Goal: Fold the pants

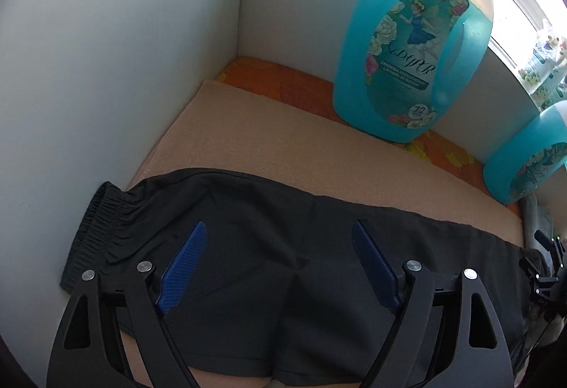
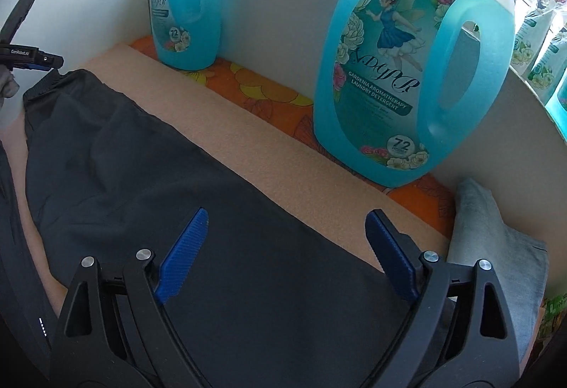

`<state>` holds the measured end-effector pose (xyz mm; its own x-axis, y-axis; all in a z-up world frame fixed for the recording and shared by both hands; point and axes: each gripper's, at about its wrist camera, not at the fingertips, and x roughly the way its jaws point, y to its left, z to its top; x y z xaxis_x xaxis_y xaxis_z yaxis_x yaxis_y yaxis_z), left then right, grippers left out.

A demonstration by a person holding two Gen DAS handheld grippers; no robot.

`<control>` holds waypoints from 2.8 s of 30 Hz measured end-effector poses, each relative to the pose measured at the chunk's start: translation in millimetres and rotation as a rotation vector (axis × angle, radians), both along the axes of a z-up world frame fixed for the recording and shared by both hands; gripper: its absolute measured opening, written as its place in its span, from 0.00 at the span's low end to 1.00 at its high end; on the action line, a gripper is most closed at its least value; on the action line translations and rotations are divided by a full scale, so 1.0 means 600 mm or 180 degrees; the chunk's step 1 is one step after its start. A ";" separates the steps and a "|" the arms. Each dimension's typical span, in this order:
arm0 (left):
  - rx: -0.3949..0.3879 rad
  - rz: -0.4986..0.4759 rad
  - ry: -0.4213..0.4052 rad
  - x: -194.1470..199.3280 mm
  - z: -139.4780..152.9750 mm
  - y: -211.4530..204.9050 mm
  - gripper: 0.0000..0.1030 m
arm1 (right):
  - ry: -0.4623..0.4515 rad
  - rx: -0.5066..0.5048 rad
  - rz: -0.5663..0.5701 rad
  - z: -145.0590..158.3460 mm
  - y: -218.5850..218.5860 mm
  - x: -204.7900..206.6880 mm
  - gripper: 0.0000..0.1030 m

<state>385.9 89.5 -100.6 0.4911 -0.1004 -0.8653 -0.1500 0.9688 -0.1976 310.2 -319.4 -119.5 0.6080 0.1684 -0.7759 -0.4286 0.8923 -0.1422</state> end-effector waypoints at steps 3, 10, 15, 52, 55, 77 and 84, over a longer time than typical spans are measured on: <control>0.0010 0.0180 0.0153 0.035 -0.033 0.015 0.81 | 0.0080 -0.0019 0.0104 -0.017 0.001 0.023 0.90; -0.0055 0.0422 0.0454 0.077 -0.084 0.044 0.81 | 0.0214 -0.0108 0.0338 -0.043 0.004 0.071 0.90; 0.0022 0.0469 0.0412 0.080 -0.091 0.055 0.81 | 0.0364 -0.0086 0.0542 -0.059 0.006 0.086 0.90; -0.0330 0.0471 0.0116 0.036 -0.062 0.065 0.55 | 0.0131 0.0223 0.0944 -0.022 0.047 -0.177 0.04; -0.0375 0.0511 0.0104 0.041 -0.073 0.066 0.55 | 0.0142 0.0177 0.0911 -0.027 0.044 -0.183 0.04; -0.0522 0.0256 -0.0840 -0.133 0.083 0.095 0.02 | -0.0541 0.0203 0.0454 0.089 0.025 -0.284 0.04; -0.0672 0.0152 -0.1144 -0.268 0.140 0.119 0.02 | -0.0666 0.0252 0.0445 0.122 0.024 -0.402 0.04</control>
<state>224.9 160.8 -16.4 0.7665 -0.2269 -0.6009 -0.0792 0.8950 -0.4389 69.0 -304.8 -46.5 0.7205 0.3172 -0.6167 -0.5171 0.8383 -0.1728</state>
